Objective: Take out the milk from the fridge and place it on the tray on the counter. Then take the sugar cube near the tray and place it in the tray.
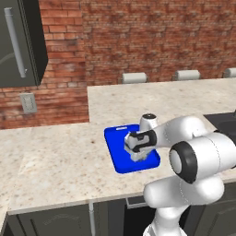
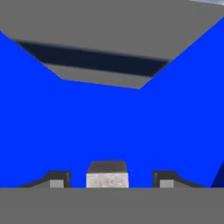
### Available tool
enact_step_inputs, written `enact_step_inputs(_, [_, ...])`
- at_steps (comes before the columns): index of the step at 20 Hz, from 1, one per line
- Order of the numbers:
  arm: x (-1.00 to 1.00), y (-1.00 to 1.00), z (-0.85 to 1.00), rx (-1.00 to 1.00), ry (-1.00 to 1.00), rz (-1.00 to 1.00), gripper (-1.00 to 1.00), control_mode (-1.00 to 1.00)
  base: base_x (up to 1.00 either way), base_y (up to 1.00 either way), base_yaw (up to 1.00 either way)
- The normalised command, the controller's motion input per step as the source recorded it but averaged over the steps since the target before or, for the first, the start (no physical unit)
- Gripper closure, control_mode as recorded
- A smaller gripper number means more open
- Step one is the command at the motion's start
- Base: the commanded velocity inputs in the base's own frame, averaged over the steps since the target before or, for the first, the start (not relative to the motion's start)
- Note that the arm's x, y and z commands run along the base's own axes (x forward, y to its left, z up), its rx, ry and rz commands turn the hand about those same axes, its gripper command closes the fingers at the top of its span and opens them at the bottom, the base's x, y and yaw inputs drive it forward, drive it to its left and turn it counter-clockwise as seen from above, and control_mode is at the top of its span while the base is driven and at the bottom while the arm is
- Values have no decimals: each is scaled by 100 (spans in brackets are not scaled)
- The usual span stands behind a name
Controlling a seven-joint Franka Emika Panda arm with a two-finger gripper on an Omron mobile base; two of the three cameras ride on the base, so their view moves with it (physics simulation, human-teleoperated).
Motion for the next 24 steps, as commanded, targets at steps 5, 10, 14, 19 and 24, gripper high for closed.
enact_step_inputs(5, [-4, 1, 54, 0, 0, -6, -100, -100, 0, 0, 0])
enact_step_inputs(10, [-35, 0, 92, 0, 5, -8, -100, -100, 0, 0, 0])
enact_step_inputs(14, [-43, 1, 94, 0, 0, -5, -100, -100, 0, 0, 0])
enact_step_inputs(19, [-49, 0, 96, 0, -6, -3, -100, -100, 0, 0, 0])
enact_step_inputs(24, [-64, 0, 100, 1, -11, -3, -100, -100, 0, 0, 0])
